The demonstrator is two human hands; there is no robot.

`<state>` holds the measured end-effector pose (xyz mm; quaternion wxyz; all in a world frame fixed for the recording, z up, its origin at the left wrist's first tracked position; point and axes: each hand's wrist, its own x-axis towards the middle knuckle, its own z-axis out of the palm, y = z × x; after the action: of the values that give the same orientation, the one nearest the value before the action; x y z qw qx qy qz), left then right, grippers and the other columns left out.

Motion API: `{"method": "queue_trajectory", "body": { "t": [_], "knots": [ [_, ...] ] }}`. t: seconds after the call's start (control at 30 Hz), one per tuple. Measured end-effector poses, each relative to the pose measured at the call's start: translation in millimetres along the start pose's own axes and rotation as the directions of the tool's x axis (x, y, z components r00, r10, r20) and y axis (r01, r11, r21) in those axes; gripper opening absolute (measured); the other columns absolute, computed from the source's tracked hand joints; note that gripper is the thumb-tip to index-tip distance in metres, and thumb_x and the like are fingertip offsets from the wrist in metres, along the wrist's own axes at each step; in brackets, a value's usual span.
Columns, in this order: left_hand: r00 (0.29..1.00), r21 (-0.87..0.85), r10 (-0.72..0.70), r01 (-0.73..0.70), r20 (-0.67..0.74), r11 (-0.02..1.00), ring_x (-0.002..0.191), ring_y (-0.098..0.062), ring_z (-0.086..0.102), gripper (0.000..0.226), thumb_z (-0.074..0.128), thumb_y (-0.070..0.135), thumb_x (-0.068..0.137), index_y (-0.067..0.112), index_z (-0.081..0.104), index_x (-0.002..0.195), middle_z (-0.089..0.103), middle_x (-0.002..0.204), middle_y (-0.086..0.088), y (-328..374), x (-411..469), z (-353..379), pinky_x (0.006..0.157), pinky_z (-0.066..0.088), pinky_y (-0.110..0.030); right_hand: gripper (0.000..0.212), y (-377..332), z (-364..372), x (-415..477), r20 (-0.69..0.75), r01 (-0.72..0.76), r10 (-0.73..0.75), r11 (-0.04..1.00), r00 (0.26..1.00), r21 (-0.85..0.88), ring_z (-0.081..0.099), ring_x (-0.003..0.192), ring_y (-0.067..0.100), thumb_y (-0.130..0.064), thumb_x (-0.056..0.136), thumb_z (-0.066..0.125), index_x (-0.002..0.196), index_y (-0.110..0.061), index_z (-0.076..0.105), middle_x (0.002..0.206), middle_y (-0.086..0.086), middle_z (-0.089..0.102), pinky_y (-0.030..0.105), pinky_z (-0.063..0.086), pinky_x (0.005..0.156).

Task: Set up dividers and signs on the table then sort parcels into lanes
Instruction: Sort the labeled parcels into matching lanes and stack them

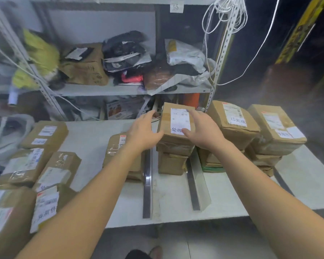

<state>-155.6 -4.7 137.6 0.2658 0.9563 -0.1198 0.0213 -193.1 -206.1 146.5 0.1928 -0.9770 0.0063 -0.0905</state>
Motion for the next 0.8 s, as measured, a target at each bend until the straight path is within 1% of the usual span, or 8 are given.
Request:
{"method": "queue_trajectory", "body": {
  "t": [0.07, 0.17, 0.27, 0.43, 0.53, 0.67, 0.8],
  "knots": [
    [1.000, 0.072, 0.018, -0.019, 0.009, 0.997, 0.137, -0.024, 0.040, 0.082, 0.065, 0.051, 0.084, 0.029, 0.026, 0.153, 0.039, 0.154, 0.002, -4, -11, -15, 0.099, 0.044, -0.042, 0.075, -17, -1, 3, 0.032, 0.086, -0.085, 0.996, 0.996, -0.034, 0.041, 0.137, 0.026, -0.039, 0.089, 0.066, 0.152, -0.023, 0.030, 0.151, 0.003, 0.045, 0.043, 0.044, 0.102],
    [0.999, 0.192, 0.015, -0.008, -0.034, 0.981, 0.139, -0.024, 0.037, 0.081, 0.064, 0.048, 0.085, 0.027, 0.026, 0.153, 0.038, 0.153, 0.000, -17, -24, -40, 0.103, 0.042, -0.044, 0.076, -49, 5, 7, 0.089, 0.159, -0.159, 0.987, 0.983, 0.008, 0.038, 0.140, 0.027, -0.036, 0.090, 0.064, 0.155, -0.022, 0.027, 0.153, 0.004, 0.042, 0.044, 0.043, 0.106],
    [0.997, 0.292, -0.040, 0.056, -0.062, 0.955, 0.139, -0.025, 0.036, 0.082, 0.064, 0.046, 0.086, 0.025, 0.024, 0.155, 0.038, 0.153, -0.001, -43, -39, -68, 0.107, 0.041, -0.046, 0.074, -79, 16, 9, 0.122, 0.209, -0.212, 0.977, 0.970, 0.032, 0.040, 0.138, 0.027, -0.036, 0.091, 0.062, 0.154, -0.021, 0.028, 0.153, 0.005, 0.042, 0.043, 0.043, 0.105],
    [0.985, 0.444, -0.111, 0.158, -0.130, 0.882, 0.137, -0.027, 0.039, 0.080, 0.063, 0.046, 0.087, 0.021, 0.026, 0.154, 0.041, 0.151, -0.005, -107, -72, -117, 0.108, 0.038, -0.043, 0.074, -143, 43, 11, 0.183, 0.265, -0.270, 0.963, 0.945, 0.051, 0.040, 0.138, 0.026, -0.036, 0.090, 0.063, 0.154, -0.022, 0.029, 0.153, 0.004, 0.042, 0.042, 0.041, 0.106],
    [0.975, 0.465, -0.162, 0.215, -0.151, 0.859, 0.135, -0.026, 0.041, 0.077, 0.064, 0.043, 0.087, 0.020, 0.028, 0.152, 0.045, 0.146, -0.006, -154, -92, -148, 0.108, 0.039, -0.042, 0.074, -189, 64, 13, 0.206, 0.305, -0.307, 0.951, 0.929, 0.042, 0.042, 0.137, 0.027, -0.036, 0.089, 0.064, 0.153, -0.023, 0.030, 0.152, 0.005, 0.044, 0.044, 0.043, 0.106],
    [0.966, 0.480, -0.200, 0.256, -0.165, 0.839, 0.137, -0.026, 0.040, 0.074, 0.061, 0.037, 0.090, 0.022, 0.027, 0.153, 0.042, 0.151, -0.005, -227, -115, -187, 0.107, 0.039, -0.043, 0.072, -257, 96, 15, 0.218, 0.341, -0.340, 0.939, 0.915, 0.035, 0.041, 0.138, 0.027, -0.036, 0.090, 0.063, 0.153, -0.021, 0.031, 0.151, 0.005, 0.045, 0.043, 0.042, 0.104],
    [0.947, 0.385, -0.268, 0.318, -0.179, 0.867, 0.131, -0.028, 0.045, 0.073, 0.061, 0.034, 0.092, 0.026, 0.024, 0.154, 0.044, 0.148, -0.004, -311, -134, -221, 0.094, 0.047, -0.043, 0.072, -327, 134, 17, 0.257, 0.322, -0.322, 0.946, 0.911, 0.045, 0.038, 0.140, 0.027, -0.037, 0.091, 0.062, 0.154, -0.020, 0.030, 0.154, 0.004, 0.041, 0.041, 0.037, 0.108]
  ]
}}
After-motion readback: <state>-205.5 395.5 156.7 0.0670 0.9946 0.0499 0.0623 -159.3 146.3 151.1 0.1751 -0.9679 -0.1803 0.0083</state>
